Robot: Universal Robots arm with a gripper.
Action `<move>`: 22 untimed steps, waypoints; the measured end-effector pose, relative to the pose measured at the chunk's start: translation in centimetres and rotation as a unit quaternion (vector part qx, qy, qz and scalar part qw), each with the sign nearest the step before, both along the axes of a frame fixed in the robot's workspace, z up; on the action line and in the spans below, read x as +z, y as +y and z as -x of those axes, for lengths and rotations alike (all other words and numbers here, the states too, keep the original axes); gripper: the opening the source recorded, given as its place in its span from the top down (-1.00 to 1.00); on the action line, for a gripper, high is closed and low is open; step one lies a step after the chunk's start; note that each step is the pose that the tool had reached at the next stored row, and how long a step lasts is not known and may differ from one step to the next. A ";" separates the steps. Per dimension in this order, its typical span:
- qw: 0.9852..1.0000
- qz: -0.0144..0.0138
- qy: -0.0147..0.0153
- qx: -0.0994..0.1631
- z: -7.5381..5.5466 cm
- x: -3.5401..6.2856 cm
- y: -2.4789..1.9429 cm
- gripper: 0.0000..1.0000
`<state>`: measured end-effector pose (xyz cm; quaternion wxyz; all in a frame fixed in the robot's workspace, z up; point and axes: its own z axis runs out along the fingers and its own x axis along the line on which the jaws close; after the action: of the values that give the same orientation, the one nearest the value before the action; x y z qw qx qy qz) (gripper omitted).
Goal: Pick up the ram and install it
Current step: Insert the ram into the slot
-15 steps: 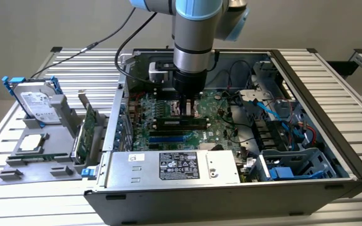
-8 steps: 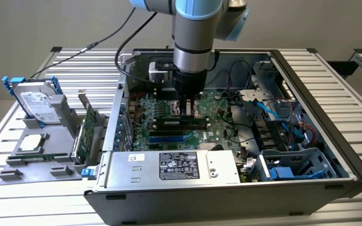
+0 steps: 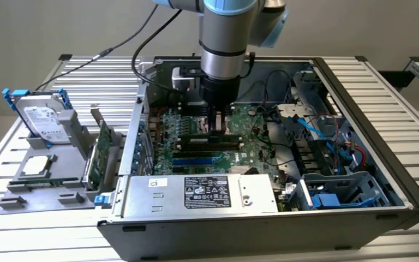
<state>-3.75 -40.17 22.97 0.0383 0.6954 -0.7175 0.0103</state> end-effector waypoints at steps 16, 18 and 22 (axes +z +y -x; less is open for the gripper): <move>1.000 0.000 -0.007 0.002 0.0 0.01 0.01 0.72; 1.000 0.000 -0.009 0.002 0.0 -0.01 0.01 0.72; 1.000 0.000 -0.010 0.002 0.0 -0.05 0.01 0.72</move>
<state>-3.77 -40.16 22.91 0.0314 0.6971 -0.7161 0.0172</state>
